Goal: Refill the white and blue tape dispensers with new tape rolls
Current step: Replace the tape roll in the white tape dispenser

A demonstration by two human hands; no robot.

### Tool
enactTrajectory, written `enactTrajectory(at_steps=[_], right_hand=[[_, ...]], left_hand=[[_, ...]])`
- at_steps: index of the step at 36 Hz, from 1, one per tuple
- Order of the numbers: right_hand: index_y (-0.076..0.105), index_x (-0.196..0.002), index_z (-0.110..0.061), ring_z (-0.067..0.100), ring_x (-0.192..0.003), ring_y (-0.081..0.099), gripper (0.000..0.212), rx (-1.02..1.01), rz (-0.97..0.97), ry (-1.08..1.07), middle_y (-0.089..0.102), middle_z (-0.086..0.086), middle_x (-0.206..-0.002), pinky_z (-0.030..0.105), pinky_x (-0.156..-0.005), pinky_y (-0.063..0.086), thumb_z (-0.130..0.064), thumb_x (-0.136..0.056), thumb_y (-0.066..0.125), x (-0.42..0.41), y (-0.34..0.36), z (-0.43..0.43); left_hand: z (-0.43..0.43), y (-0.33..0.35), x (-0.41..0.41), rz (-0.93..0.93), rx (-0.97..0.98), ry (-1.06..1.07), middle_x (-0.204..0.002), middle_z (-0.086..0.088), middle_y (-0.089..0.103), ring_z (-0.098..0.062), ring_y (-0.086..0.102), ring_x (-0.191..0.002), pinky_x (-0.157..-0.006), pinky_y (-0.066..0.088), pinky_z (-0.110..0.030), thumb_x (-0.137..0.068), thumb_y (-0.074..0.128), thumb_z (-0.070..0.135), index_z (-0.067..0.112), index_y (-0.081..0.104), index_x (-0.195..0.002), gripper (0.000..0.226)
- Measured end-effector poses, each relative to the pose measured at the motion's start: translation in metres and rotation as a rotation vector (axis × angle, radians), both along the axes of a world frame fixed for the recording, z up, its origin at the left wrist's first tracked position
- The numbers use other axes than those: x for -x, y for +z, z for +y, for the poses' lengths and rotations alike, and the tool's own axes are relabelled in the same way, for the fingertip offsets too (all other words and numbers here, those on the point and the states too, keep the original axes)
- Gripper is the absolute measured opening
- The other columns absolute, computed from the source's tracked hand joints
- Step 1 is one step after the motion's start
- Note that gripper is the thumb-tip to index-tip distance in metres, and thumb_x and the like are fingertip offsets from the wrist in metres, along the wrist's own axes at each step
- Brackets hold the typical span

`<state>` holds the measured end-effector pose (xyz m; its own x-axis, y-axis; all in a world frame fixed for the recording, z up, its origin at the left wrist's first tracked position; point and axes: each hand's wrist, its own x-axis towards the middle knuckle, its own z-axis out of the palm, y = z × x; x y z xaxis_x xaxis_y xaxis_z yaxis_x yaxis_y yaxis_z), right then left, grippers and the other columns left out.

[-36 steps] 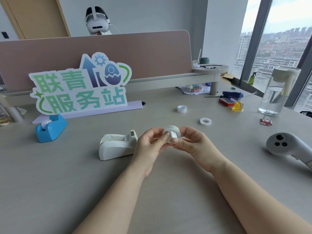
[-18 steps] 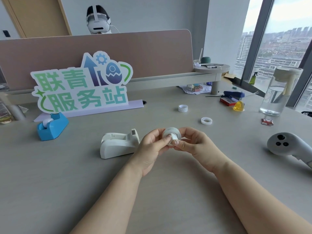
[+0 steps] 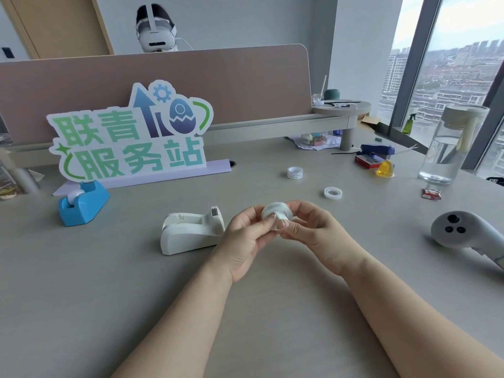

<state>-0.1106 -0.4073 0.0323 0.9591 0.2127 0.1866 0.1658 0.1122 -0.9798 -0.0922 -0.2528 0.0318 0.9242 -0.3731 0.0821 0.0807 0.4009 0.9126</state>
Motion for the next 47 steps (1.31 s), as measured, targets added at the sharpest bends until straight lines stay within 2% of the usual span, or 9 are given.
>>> enactTrajectory(at_steps=[3,7,12,16,20,30,38,43,47], right_hand=[[0.064,-0.097,-0.012,0.015,-0.087,0.063,0.029,-0.008,-0.016,-0.045,0.068,0.004,-0.091,0.021,-0.078,0.051,-0.027,-0.073,0.070,-0.0002,0.0005,0.0008],[0.064,-0.094,-0.012,0.013,-0.084,0.066,0.028,-0.028,-0.028,-0.109,0.071,0.002,-0.085,0.023,-0.077,0.052,-0.029,-0.072,0.068,-0.0021,0.0003,-0.0010],[0.065,-0.096,-0.010,0.011,-0.079,0.067,0.031,-0.040,-0.030,-0.131,0.070,0.003,-0.083,0.023,-0.075,0.053,-0.028,-0.071,0.069,-0.0018,0.0013,-0.0023],[0.067,-0.102,-0.009,0.013,-0.083,0.068,0.034,-0.044,-0.017,-0.102,0.072,0.002,-0.085,0.024,-0.080,0.055,-0.027,-0.073,0.069,-0.0022,0.0020,-0.0031],[0.066,-0.104,-0.003,0.014,-0.081,0.068,0.024,-0.017,-0.043,-0.142,0.071,0.007,-0.087,0.025,-0.080,0.055,-0.013,-0.083,0.066,-0.0045,-0.0003,-0.0033],[0.068,-0.100,-0.002,0.011,-0.073,0.069,0.019,0.034,-0.102,-0.250,0.073,0.000,-0.080,0.023,-0.074,0.056,-0.011,-0.083,0.067,-0.0077,-0.0052,-0.0004],[0.067,-0.097,-0.001,0.012,-0.072,0.069,0.017,0.069,-0.125,-0.287,0.072,0.007,-0.081,0.025,-0.073,0.056,-0.011,-0.082,0.069,-0.0074,-0.0055,0.0012],[0.068,-0.097,-0.003,0.010,-0.071,0.069,0.016,0.104,-0.126,-0.295,0.072,0.003,-0.080,0.026,-0.075,0.057,-0.010,-0.084,0.068,-0.0065,-0.0041,0.0011],[0.069,-0.095,-0.010,0.011,-0.075,0.069,0.013,0.136,-0.144,-0.286,0.073,-0.001,-0.081,0.022,-0.075,0.055,-0.013,-0.083,0.070,-0.0061,-0.0022,0.0000]], left_hand=[[-0.0025,-0.0006,0.0009,-0.027,-0.018,0.019,-0.109,-0.023,0.066,-0.030,0.062,-0.109,-0.097,0.049,-0.031,-0.090,0.054,0.006,0.000,0.058,-0.101,0.013],[-0.0027,-0.0030,0.0012,-0.067,-0.010,0.012,-0.109,-0.017,0.065,-0.021,0.063,-0.101,-0.098,0.048,-0.029,-0.089,0.055,0.001,-0.001,0.057,-0.112,0.023],[-0.0021,-0.0027,0.0028,-0.160,-0.132,0.064,-0.102,-0.005,0.071,-0.016,0.065,-0.096,-0.099,0.046,-0.035,-0.073,0.069,0.015,0.010,0.062,-0.106,0.034],[-0.0001,-0.0025,0.0019,-0.187,-0.166,0.128,-0.103,-0.004,0.071,-0.017,0.064,-0.100,-0.101,0.045,-0.037,-0.074,0.074,0.017,0.014,0.063,-0.103,0.031],[-0.0002,-0.0027,0.0005,-0.248,-0.275,0.211,-0.096,0.004,0.073,-0.012,0.066,-0.095,-0.096,0.048,-0.035,-0.075,0.074,0.026,0.019,0.065,-0.100,0.027],[-0.0054,-0.0075,-0.0011,-0.334,-0.409,0.371,-0.090,0.000,0.074,-0.018,0.068,-0.090,-0.091,0.052,-0.044,-0.072,0.070,0.038,0.038,0.067,-0.087,0.015],[-0.0062,-0.0074,-0.0013,-0.362,-0.401,0.403,-0.089,0.004,0.073,-0.012,0.068,-0.087,-0.089,0.052,-0.039,-0.080,0.071,0.022,0.030,0.066,-0.087,0.011],[-0.0044,-0.0085,-0.0026,-0.364,-0.409,0.391,-0.092,0.001,0.073,-0.014,0.068,-0.090,-0.089,0.053,-0.035,-0.081,0.070,0.020,0.025,0.067,-0.094,0.013],[-0.0010,-0.0070,-0.0019,-0.386,-0.429,0.349,-0.099,0.002,0.072,-0.009,0.067,-0.094,-0.086,0.051,-0.024,-0.084,0.066,0.017,0.019,0.064,-0.102,0.018]])
